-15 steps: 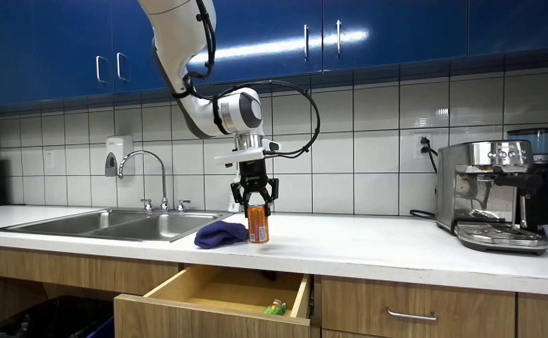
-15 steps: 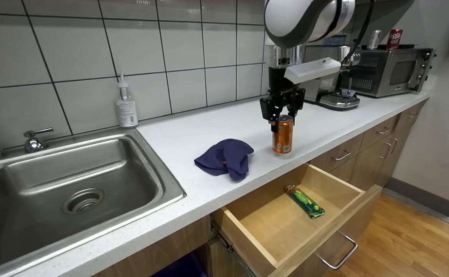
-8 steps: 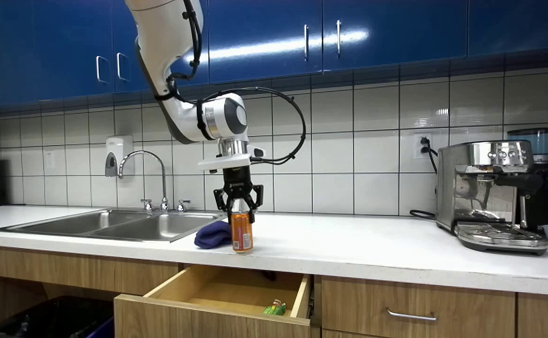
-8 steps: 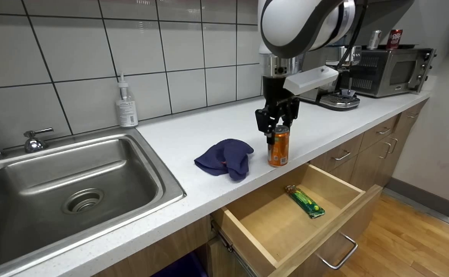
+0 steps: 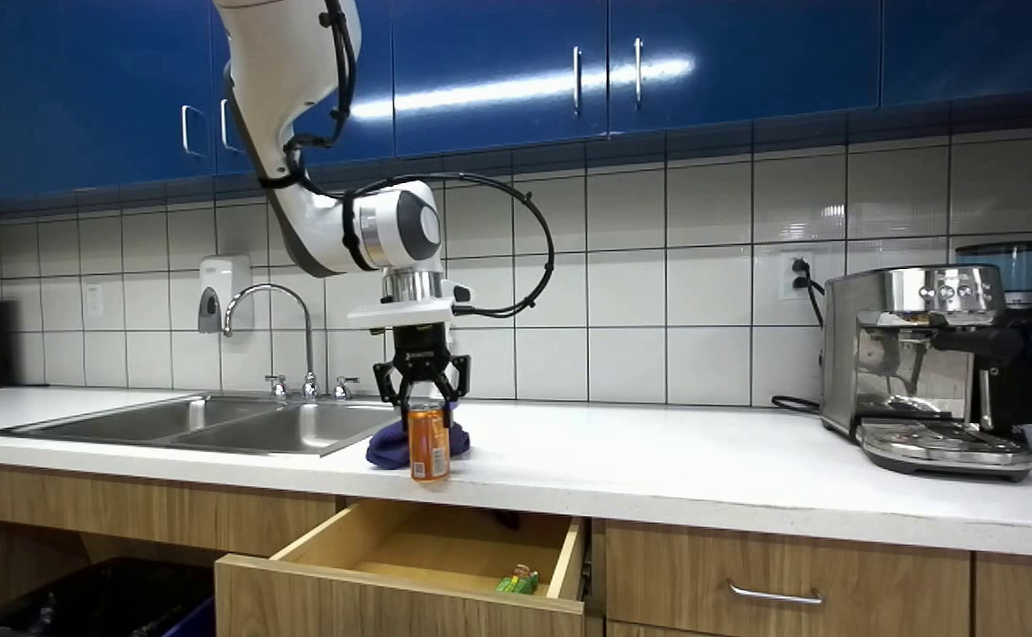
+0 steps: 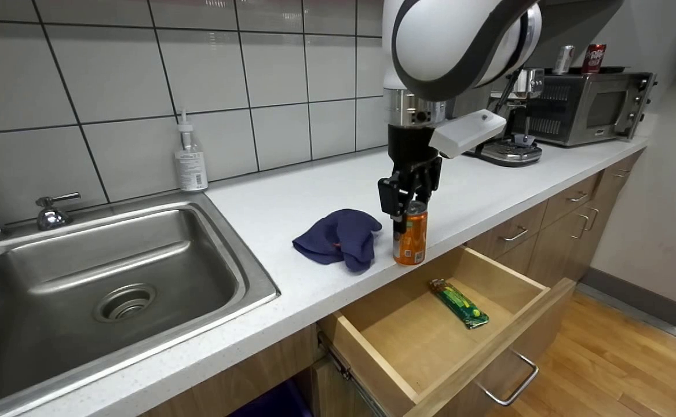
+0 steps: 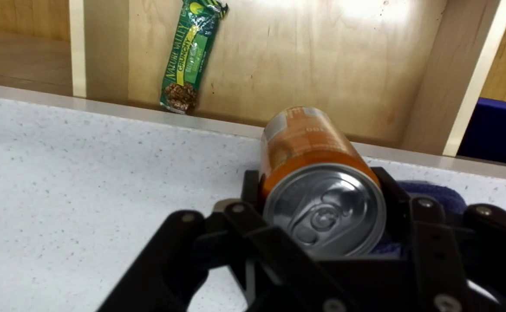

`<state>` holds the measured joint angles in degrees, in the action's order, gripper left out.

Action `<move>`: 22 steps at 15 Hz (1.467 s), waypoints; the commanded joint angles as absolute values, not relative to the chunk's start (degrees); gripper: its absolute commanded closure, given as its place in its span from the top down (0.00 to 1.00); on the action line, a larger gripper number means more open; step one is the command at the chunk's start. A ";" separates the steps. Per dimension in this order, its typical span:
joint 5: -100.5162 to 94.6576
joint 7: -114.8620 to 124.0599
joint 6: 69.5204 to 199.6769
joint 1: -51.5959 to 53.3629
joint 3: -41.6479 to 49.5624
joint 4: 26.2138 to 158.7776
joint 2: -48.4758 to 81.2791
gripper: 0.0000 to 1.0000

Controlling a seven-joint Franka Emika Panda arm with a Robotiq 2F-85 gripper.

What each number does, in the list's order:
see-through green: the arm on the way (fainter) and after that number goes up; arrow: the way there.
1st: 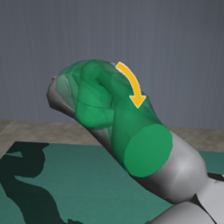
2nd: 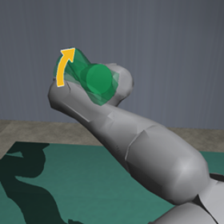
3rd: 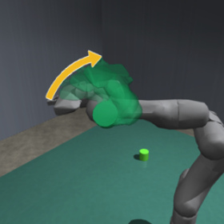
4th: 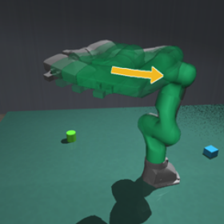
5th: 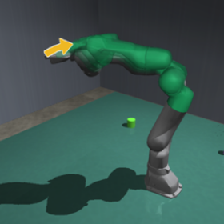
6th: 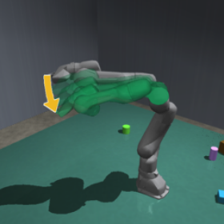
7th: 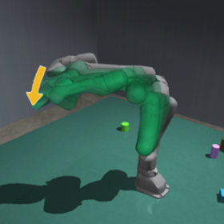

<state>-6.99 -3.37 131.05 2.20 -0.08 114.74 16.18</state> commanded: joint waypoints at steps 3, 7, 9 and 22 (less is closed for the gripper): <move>-7.48 -5.96 133.66 2.65 -1.59 122.31 9.99 0.38; -7.10 -7.02 133.66 2.94 -2.16 125.06 8.71 0.38; -7.08 -7.41 133.46 3.02 -2.41 125.79 8.75 0.38; -9.50 -9.70 136.57 3.80 -2.85 128.52 11.28 0.38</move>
